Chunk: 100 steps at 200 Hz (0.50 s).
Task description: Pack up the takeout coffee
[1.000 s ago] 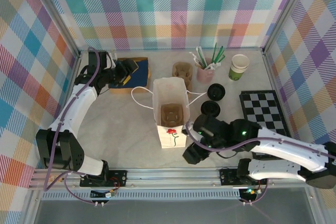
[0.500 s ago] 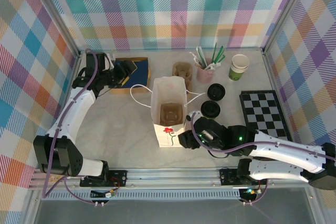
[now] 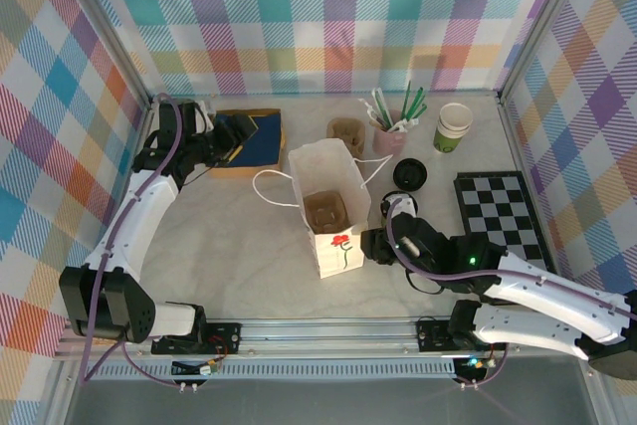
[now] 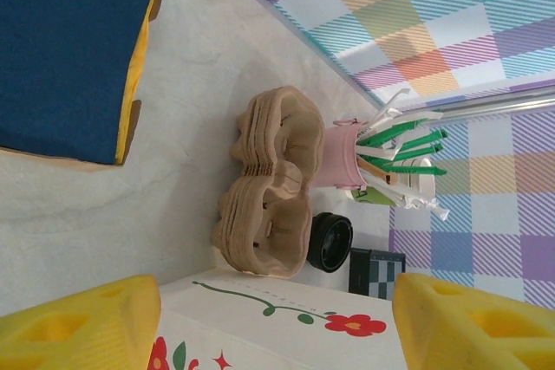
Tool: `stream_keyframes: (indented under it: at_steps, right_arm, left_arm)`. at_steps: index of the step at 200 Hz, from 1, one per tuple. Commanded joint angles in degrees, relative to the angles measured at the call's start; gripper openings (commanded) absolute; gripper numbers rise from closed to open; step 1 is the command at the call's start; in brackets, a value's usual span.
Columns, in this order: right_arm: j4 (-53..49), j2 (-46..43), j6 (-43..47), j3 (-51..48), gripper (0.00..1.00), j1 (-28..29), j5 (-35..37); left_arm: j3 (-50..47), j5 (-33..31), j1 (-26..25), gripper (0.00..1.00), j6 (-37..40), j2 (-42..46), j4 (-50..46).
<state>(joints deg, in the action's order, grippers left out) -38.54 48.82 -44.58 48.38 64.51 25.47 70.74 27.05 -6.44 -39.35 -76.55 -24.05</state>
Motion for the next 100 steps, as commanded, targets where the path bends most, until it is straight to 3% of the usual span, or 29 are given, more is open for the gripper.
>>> stream_keyframes:
  at_steps: [1,37,67,76,100]
  right_arm:
    - [-1.6,-0.2,0.7,1.7,0.43,-0.4,-0.4]
    - [-11.9,-3.6,2.0,4.5,0.52,-0.3,-2.6]
    - [-25.6,-7.5,1.5,11.2,0.79,-0.3,4.2]
    - [-30.0,-7.5,0.7,14.1,0.99,-0.4,7.3]
    - [-37.4,-3.6,3.3,21.7,0.99,-4.2,9.3]
  left_arm:
    - [-0.8,-0.4,0.4,0.71,1.5,1.7,-1.9]
    - [0.9,-0.9,1.1,0.72,4.0,3.4,-5.2]
    - [1.2,-2.1,1.7,0.72,6.1,6.9,-7.4]
    - [1.2,-2.3,1.7,0.72,6.6,7.7,-8.1]
    - [2.3,-3.3,1.6,0.72,8.5,9.6,-11.1]
